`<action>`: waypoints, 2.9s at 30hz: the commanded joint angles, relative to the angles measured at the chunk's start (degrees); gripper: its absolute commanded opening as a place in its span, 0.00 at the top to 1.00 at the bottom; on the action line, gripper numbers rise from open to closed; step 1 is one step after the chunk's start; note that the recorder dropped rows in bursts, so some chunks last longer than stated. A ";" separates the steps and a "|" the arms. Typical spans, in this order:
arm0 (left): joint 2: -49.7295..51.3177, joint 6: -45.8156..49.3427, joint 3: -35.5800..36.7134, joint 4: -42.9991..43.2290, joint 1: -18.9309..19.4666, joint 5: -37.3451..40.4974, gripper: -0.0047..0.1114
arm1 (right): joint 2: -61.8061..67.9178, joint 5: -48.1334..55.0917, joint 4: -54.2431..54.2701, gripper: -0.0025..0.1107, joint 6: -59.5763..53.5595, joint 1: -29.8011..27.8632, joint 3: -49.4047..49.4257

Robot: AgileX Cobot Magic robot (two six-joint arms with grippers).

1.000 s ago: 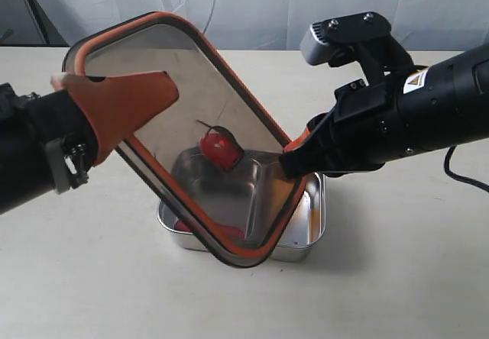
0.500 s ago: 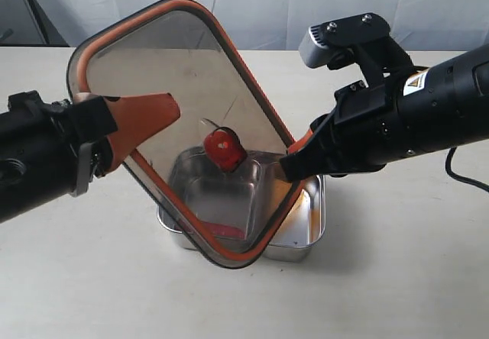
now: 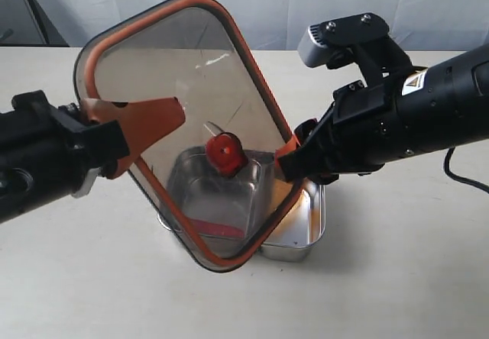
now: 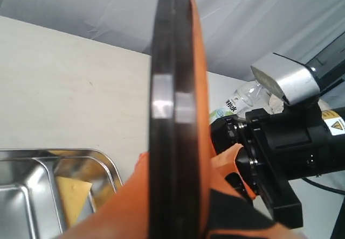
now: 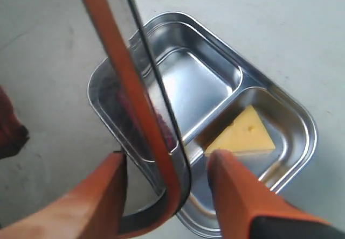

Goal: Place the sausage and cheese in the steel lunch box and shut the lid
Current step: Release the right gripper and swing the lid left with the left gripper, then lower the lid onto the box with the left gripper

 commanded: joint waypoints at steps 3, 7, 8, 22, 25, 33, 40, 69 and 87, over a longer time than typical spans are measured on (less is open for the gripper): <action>0.13 12.54 -7.14 0.24 2.76 8.53 0.96 | -5.68 -1.75 -15.86 0.55 16.65 0.03 -4.20; 0.25 18.59 -9.64 0.35 6.78 14.73 0.96 | -8.19 3.25 -29.78 0.55 27.59 0.03 -7.13; 0.25 19.20 -9.76 0.63 7.56 15.42 0.96 | -8.71 4.30 -31.83 0.55 28.86 0.03 -7.25; 2.71 20.12 -14.13 27.33 10.01 29.21 0.96 | -15.51 15.68 -36.44 0.55 40.24 0.03 -7.47; 5.14 20.12 -14.28 31.24 10.01 29.21 0.96 | -16.85 16.56 -36.44 0.55 40.24 0.03 -7.47; 11.50 19.03 -14.28 50.63 5.49 30.01 0.96 | -19.48 16.88 -37.36 0.55 40.24 0.03 -7.47; 16.47 -4.50 -14.28 93.59 -8.79 47.41 0.96 | -19.48 17.35 -41.62 0.55 40.24 0.03 -7.47; 52.58 -8.42 -23.24 98.05 -29.27 78.48 0.96 | -31.20 24.43 -59.48 0.55 53.90 0.03 -3.20; 60.19 -10.76 -24.00 98.05 -29.27 82.78 0.96 | -32.47 24.43 -59.48 0.55 54.01 0.03 -3.20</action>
